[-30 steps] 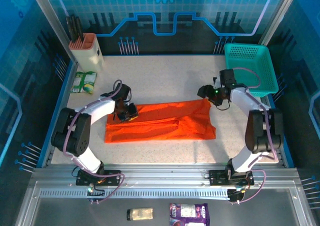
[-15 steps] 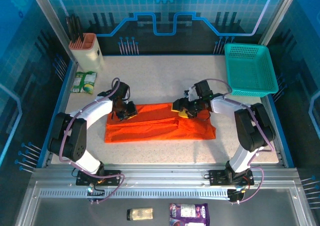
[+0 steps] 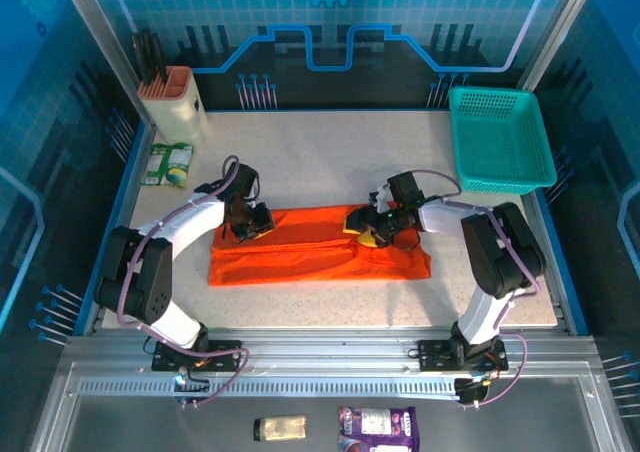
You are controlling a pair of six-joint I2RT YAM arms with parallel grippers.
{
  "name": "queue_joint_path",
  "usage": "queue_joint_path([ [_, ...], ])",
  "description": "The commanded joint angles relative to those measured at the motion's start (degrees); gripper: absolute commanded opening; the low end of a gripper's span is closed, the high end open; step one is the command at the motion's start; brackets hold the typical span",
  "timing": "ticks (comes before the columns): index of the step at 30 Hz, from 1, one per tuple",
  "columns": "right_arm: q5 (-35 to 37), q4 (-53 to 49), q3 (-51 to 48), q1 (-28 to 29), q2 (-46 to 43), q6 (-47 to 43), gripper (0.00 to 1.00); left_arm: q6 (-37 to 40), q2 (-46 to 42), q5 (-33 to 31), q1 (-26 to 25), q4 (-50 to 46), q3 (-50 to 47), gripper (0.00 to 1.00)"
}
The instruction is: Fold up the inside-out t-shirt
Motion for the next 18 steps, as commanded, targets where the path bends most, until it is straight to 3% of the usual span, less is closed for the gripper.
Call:
queue_joint_path([
  [1,2.2,-5.3,-1.4,-1.8,-6.9,-1.6,0.66,1.4,-1.5,-1.3,0.5,-2.0,-0.1,0.17],
  [8,9.2,-15.1,-8.1,-7.5,-12.7,-7.4,0.66,2.3,-0.6,-1.7,0.9,-2.2,0.3,0.17],
  [12,18.2,-17.6,-11.8,-10.1,-13.8,-9.8,0.66,3.0,0.2,-1.7,1.5,-2.0,0.3,0.17],
  [15,23.5,-20.1,-10.6,-10.0,-13.4,-11.4,0.67,3.8,1.0,-1.5,2.0,-2.4,0.6,0.17],
  [18,23.6,-22.5,-8.4,-10.0,-13.2,-12.2,0.67,4.7,1.3,-1.3,2.2,-3.1,1.0,0.16],
])
